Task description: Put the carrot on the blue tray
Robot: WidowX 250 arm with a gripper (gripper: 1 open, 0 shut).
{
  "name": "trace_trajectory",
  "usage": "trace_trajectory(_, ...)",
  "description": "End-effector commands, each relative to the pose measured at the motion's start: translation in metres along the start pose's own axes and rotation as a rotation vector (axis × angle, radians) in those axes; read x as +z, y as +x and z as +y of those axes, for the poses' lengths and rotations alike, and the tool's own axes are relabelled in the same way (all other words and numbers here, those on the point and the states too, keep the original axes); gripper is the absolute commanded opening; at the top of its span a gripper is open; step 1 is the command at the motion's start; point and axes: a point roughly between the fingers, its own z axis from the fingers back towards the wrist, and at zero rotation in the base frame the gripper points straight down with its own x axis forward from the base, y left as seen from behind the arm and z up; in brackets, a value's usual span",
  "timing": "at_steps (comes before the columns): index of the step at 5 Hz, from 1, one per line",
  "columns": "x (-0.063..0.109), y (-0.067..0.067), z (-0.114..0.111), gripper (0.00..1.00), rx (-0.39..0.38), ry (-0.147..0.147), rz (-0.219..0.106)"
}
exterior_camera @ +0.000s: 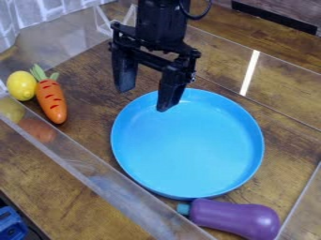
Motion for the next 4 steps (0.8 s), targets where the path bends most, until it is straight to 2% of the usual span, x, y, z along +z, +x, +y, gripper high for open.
trace_trajectory(1,0.004,0.003,0.009,1.00,0.041,-0.010,-0.024)
trace_trajectory(4,-0.008,0.001,0.025,1.00,0.166,-0.043,-0.011)
